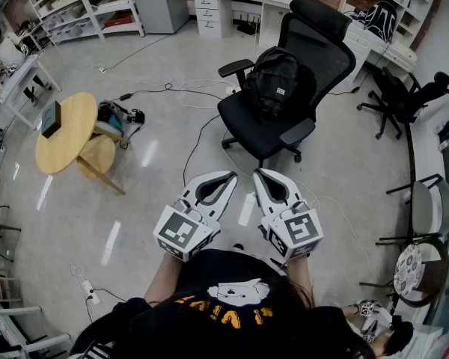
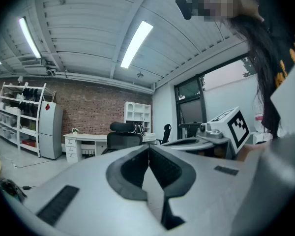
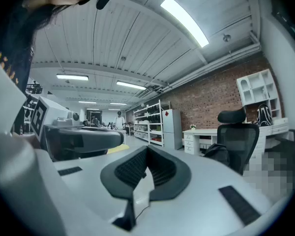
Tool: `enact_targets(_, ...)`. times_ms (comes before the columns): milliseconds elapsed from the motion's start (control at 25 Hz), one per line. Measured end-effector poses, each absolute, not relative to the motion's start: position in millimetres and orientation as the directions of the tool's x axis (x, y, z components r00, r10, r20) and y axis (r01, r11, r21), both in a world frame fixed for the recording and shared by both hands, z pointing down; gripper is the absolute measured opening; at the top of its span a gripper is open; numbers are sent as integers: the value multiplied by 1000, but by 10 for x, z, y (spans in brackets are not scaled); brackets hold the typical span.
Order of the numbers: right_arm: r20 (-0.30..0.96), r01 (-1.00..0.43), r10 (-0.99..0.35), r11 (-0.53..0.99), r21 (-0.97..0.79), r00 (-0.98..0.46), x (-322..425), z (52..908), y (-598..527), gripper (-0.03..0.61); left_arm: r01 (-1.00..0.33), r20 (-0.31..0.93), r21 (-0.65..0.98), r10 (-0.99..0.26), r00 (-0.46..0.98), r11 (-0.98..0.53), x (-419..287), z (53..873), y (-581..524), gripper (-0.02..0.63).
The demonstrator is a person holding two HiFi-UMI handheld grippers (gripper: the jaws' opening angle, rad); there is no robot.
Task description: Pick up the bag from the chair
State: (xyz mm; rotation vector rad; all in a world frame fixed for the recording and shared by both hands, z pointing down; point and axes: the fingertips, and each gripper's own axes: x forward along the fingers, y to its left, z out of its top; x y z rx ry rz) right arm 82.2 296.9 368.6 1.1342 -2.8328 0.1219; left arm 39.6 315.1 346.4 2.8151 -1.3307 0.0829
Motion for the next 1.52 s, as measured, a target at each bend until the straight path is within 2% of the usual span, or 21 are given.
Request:
enact_targets(360,60,-680,-677,728,-85,-733,939,3642,2935,3,-766,63,-11,-765,641,-643,534,3494,3178,9)
enact_targets(880,64,-685,-683,717,-129,-727,970,3725,2777,3,-785,98,-4,-781,617,-620,437,3530,2995,9)
enact_targets(1520,128,-731,-721,663,-160,-681,820,3972,1551,3,-749,125,62,-740,661,-659,258,3837,1705,9)
